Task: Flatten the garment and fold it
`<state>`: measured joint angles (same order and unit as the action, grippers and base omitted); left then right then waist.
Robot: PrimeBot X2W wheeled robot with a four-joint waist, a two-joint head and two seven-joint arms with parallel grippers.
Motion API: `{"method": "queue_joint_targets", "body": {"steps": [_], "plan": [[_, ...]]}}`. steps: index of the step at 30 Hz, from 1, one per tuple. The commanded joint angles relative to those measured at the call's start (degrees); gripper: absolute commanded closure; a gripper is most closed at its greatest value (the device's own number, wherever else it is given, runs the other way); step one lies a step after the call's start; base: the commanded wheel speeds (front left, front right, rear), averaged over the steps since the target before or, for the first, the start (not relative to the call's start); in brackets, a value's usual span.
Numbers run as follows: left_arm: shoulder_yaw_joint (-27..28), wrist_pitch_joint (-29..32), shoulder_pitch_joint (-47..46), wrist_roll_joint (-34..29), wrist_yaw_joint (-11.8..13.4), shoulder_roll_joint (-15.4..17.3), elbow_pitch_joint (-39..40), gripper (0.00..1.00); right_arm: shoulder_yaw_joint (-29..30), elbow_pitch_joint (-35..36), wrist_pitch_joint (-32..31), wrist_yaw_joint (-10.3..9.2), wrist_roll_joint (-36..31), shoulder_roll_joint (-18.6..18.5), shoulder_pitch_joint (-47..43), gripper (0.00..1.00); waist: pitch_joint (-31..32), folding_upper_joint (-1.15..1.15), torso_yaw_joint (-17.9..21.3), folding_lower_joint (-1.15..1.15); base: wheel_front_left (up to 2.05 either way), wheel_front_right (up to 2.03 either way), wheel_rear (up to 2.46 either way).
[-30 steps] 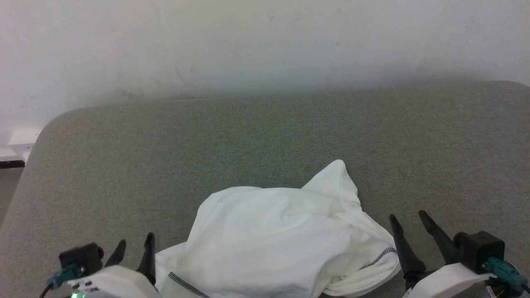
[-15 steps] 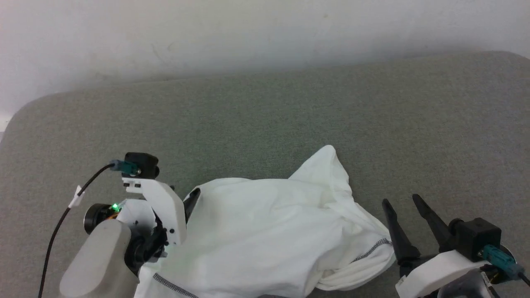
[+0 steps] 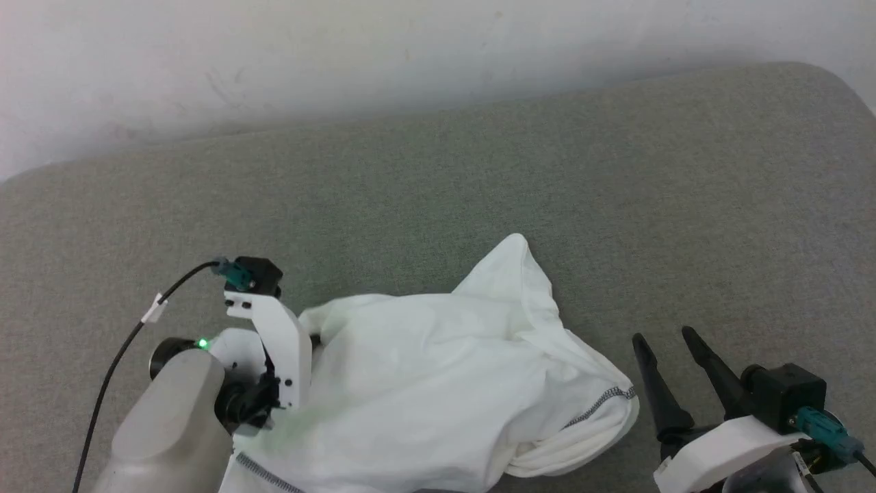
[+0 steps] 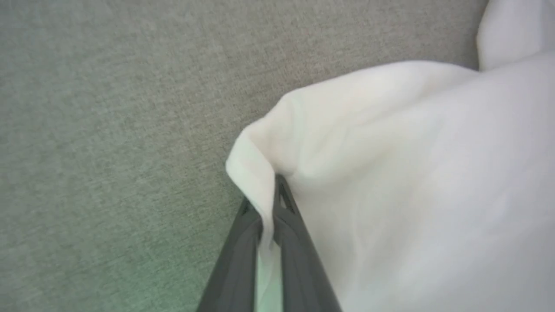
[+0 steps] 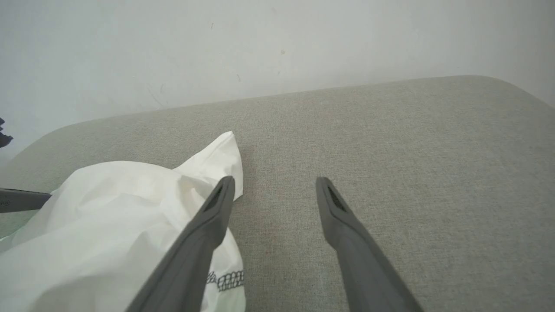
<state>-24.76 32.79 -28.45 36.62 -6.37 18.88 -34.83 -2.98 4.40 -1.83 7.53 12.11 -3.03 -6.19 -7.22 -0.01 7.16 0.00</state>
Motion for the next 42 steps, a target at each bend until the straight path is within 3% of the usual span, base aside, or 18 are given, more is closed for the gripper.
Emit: {"method": "queue_joint_targets", "body": {"steps": [1,9,18,28,35,36,37,42], "plan": [[-0.5,-1.9,-0.4,-0.7,0.1,-0.5,-1.1,1.0,0.1,-0.2,0.3,-0.04,0.2,0.1,0.8,0.0,0.2,0.01,-0.2,0.0,0.0,0.0,0.0],[2.0,-16.1,-13.8,-6.1,2.5,1.2,-2.0,1.0,-0.7,-0.7,0.2,-0.04,0.4,0.1,1.7,0.0,0.8,0.01,-0.3,0.0,0.0,0.0,0.0],[2.5,-29.2,-27.9,-11.9,4.4,2.8,-5.8,1.0,-1.9,-1.3,0.8,-0.04,0.8,0.1,2.9,0.0,-0.9,0.01,2.9,0.0,0.0,0.0,0.0],[1.8,-35.4,-26.6,-10.7,4.7,-2.6,-16.8,1.0,-2.7,-2.2,1.6,-0.04,2.0,0.1,4.2,0.0,-5.0,0.01,3.9,0.0,0.0,0.0,0.0],[2.7,-36.1,-26.8,-8.2,3.3,-4.5,-26.2,0.99,-3.7,-2.9,1.8,-0.04,1.6,0.1,6.5,0.0,-6.8,0.01,4.2,0.0,0.0,0.0,0.0],[2.9,-36.9,-26.9,-7.9,3.1,-4.7,-26.9,0.56,-3.6,-3.0,1.9,-0.04,1.5,0.1,6.6,0.0,-6.8,0.01,4.0,0.0,0.0,0.0,0.0],[3.3,-37.8,-26.9,-7.4,2.9,-5.0,-27.5,0.01,-3.5,-3.1,2.0,-0.04,1.5,0.1,6.6,0.0,-6.8,0.01,3.8,0.0,0.0,0.0,0.0],[5.8,-45.1,-25.4,-4.7,1.8,-5.9,-27.2,0.0,-3.0,-3.7,2.0,-0.04,1.5,0.1,6.0,0.0,-4.7,0.01,2.2,0.0,0.0,0.0,0.0]]}}
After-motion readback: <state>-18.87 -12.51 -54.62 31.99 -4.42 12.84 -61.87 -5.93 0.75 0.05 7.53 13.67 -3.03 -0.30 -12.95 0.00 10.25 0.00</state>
